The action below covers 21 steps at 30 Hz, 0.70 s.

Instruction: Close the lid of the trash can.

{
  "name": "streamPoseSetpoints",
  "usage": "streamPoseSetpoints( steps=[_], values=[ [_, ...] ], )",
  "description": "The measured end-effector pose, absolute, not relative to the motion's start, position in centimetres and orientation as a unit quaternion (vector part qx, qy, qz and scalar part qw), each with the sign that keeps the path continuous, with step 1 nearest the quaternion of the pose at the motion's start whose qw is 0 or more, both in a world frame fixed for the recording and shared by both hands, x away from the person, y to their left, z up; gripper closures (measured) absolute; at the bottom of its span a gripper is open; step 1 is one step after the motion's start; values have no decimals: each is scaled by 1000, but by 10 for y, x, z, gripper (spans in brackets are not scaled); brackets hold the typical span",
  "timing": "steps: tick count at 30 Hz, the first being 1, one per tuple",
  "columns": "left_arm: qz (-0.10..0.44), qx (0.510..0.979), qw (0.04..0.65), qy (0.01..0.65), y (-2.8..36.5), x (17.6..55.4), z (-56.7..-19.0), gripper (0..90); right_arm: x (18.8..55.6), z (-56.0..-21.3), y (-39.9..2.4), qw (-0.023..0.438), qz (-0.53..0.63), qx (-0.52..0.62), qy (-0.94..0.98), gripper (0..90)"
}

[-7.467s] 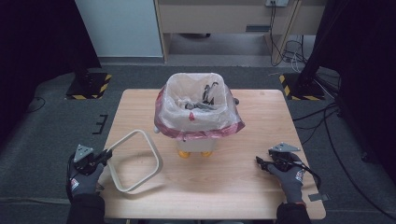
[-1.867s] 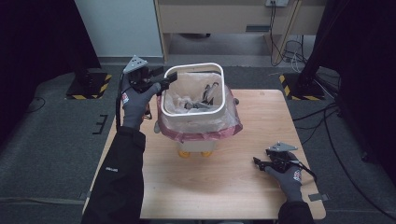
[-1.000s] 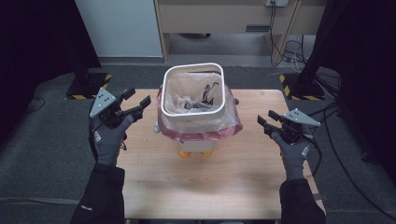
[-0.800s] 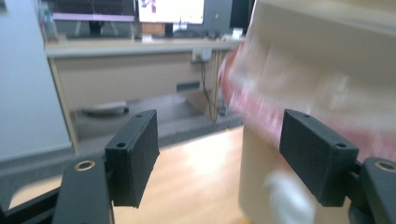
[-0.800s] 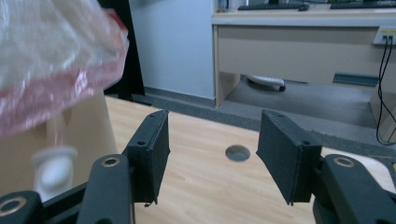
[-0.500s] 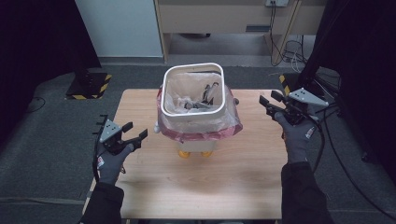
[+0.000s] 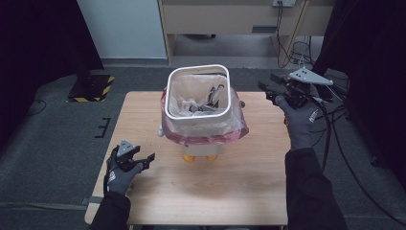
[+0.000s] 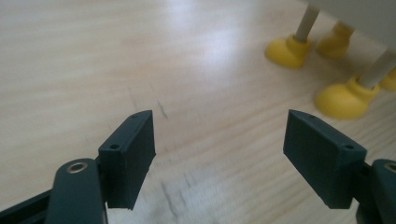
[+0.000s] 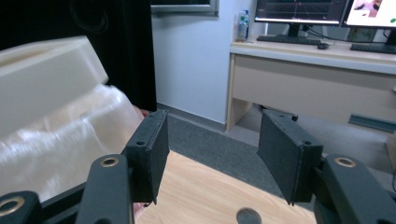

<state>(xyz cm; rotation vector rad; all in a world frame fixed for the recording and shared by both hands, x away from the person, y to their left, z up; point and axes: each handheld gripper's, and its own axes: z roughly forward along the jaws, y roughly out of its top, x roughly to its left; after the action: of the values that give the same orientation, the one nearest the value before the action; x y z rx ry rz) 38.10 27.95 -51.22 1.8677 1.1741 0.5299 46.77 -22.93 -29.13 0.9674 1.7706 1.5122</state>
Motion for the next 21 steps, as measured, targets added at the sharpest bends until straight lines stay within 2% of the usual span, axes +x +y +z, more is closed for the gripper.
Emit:
streamPoseSetpoints(
  steps=[14,21],
  values=[
    [192,778,386,456,270,381,-533,239,480,-255,-198,294,578,321,690,446],
    [191,778,387,457,269,381,-533,239,485,-244,-177,284,581,291,705,466]
  ],
)
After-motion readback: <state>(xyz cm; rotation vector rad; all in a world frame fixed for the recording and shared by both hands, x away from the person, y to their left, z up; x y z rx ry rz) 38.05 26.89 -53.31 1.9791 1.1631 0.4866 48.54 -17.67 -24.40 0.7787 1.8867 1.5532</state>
